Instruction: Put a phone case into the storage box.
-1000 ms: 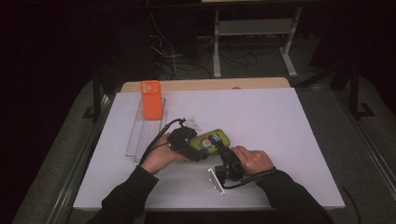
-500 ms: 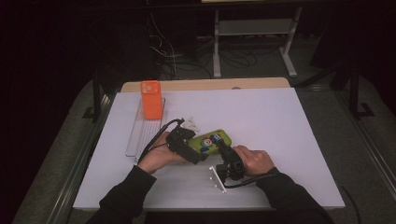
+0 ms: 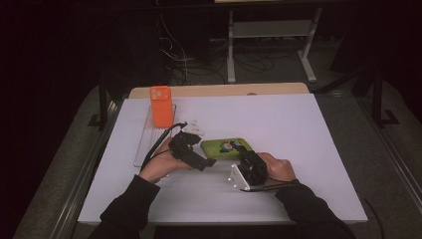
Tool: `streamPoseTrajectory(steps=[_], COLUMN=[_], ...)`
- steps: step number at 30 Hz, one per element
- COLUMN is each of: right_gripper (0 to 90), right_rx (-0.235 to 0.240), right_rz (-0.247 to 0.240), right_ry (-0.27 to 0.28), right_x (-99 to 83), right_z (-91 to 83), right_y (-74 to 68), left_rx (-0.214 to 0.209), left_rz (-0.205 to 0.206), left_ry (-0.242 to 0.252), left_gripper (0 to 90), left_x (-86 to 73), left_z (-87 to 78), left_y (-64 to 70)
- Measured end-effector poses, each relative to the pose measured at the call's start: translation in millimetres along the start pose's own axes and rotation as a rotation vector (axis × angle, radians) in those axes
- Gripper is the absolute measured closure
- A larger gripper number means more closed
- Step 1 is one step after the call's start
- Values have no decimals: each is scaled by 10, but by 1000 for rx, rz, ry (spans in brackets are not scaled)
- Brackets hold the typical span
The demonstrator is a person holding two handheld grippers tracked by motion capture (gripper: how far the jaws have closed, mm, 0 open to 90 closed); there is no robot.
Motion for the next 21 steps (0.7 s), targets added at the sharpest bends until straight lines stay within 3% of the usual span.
streamPoseTrajectory(steps=[7, 9, 11, 13, 15, 18, 19, 21], right_gripper=[756, 756, 755, 755, 755, 755, 755, 755], right_rx=[55, 81, 109, 143, 171, 228, 246, 292], right_rz=[199, 329, 403, 462, 533, 672, 720, 830], right_ry=[-33, -59, -73, -78, -90, -95, -102, -118], right_x=[-71, -74, -93, -109, -124, -146, -157, -175], right_z=[38, 33, 41, 54, 67, 90, 94, 99], right_y=[126, 133, 157, 183, 201, 225, 233, 248], left_rx=[3, 4, 10, 14, 13, 15, 15, 12], left_rz=[0, -21, -5, 18, 17, 0, -27, -16], left_ry=[-2, 24, 26, -3, -2, 4, 29, 13], left_gripper=[19, 20, 20, 20, 20, 20, 20, 20], left_x=[-2, 6, 12, 4, 3, 1, 9, 16], left_z=[-10, 6, 2, -18, -17, -8, 11, 0], left_y=[-12, 3, -12, -33, -38, -40, -28, -46])
Point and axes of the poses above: each handheld gripper's, and its own axes: z roughly forward along the jaws, x roughly out of its top, y roughly to its right, the point moved 4 cm from there along z, roughly forward along the jaws, and after that the axes turned 10 degrees about -x, right-handed, at the moved point
